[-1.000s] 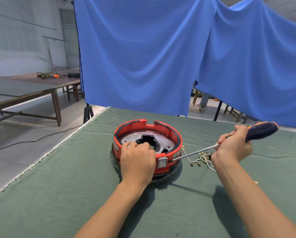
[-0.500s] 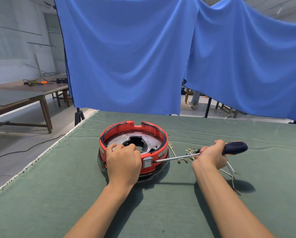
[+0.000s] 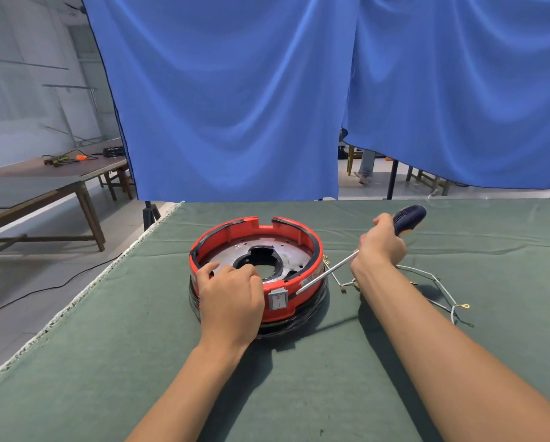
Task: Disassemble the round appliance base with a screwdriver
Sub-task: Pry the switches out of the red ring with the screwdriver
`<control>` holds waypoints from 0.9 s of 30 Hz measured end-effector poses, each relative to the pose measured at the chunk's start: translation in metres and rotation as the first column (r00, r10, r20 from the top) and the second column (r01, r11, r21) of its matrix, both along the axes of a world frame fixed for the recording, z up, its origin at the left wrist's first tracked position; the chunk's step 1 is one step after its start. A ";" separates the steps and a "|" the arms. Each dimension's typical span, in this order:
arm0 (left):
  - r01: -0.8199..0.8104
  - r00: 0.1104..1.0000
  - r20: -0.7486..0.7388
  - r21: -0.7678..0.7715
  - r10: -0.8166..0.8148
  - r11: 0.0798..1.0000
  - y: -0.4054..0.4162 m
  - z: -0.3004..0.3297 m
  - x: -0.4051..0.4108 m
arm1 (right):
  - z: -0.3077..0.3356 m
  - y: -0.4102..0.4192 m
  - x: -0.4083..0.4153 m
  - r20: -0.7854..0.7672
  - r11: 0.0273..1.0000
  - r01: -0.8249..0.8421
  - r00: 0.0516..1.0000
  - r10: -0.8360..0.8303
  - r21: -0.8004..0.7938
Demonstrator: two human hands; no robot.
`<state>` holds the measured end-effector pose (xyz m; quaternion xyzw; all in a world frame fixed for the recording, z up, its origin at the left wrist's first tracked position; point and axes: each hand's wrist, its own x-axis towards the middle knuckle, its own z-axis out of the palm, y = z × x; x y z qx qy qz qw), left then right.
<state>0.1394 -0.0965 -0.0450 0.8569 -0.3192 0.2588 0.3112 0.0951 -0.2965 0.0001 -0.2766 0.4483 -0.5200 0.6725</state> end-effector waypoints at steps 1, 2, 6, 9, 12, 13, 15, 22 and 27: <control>0.004 1.000 0.004 -0.004 -0.004 1.000 0.001 0.000 0.001 | 0.000 0.000 0.004 -0.024 1.000 -0.019 1.000 0.019 -0.003; 0.008 1.000 0.008 -0.008 -0.008 1.000 0.001 -0.001 0.001 | 0.001 0.000 0.007 -0.048 0.999 -0.038 0.998 0.038 -0.004; 0.033 0.999 0.006 -0.015 -0.033 0.999 0.002 0.000 0.001 | 0.001 0.003 0.010 -0.079 0.998 -0.063 0.995 0.063 0.011; 0.022 1.000 0.017 -0.018 -0.021 1.000 0.002 0.001 0.000 | -0.001 0.005 -0.003 -0.014 0.999 -0.016 1.000 0.016 0.032; -0.013 1.000 -0.008 0.002 0.013 1.000 -0.001 0.003 0.001 | -0.005 0.006 -0.023 0.097 0.995 0.093 0.991 -0.097 0.043; -0.020 1.000 -0.016 0.002 0.020 1.000 -0.001 0.003 0.000 | -0.006 0.009 -0.030 0.123 0.993 0.115 0.985 -0.118 0.032; -0.023 1.000 -0.018 0.009 0.023 1.000 -0.001 0.002 -0.001 | -0.008 0.017 -0.039 0.146 0.991 0.134 0.980 -0.134 0.010; -0.011 0.999 -0.034 0.008 0.011 1.000 0.000 0.003 -0.003 | -0.013 0.024 -0.046 0.162 0.986 0.157 0.973 -0.165 0.059; -0.008 0.999 -0.040 0.023 0.009 1.000 0.000 0.002 -0.001 | -0.018 0.016 -0.037 0.113 0.983 0.153 0.980 -0.165 0.105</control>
